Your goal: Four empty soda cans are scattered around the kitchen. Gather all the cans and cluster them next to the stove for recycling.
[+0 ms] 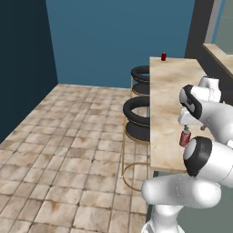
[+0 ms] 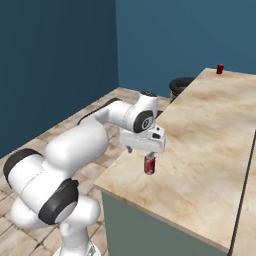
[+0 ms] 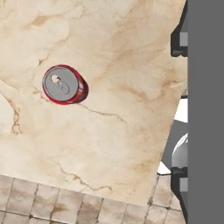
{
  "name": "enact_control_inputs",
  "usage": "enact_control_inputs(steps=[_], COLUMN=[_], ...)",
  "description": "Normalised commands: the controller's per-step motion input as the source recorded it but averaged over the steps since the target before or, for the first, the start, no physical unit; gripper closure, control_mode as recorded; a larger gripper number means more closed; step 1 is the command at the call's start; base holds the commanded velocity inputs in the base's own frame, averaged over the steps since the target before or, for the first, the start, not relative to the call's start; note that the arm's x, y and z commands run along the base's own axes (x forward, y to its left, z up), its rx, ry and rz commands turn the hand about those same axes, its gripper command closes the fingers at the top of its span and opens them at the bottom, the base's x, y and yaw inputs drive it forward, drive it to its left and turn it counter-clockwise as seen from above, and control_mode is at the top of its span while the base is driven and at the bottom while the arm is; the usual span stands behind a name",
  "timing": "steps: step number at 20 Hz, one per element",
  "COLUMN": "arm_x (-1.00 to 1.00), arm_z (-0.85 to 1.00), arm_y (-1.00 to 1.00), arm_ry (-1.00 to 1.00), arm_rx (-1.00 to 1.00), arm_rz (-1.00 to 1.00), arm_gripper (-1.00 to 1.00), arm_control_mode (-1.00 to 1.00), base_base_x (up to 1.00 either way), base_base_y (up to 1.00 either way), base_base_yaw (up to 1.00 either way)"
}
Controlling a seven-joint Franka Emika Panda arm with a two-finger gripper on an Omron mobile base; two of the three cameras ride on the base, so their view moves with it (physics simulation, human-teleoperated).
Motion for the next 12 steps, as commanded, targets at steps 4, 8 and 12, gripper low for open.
enact_control_inputs(steps=[4,8,12], arm_x=[0.18,0.17,0.22], arm_z=[-0.22,-0.23,-0.19], arm_y=[-0.11,-0.13,-0.05], arm_ry=[0.00,0.00,0.00], arm_rx=[-0.01,0.00,0.00], arm_rz=[0.05,0.05,0.05], arm_gripper=[-1.00,-1.00,-1.00], arm_control_mode=[-1.00,-1.00,-1.00], base_base_x=[0.00,0.00,0.00], base_base_y=[0.00,0.00,0.00], base_base_yaw=[0.00,0.00,0.00])
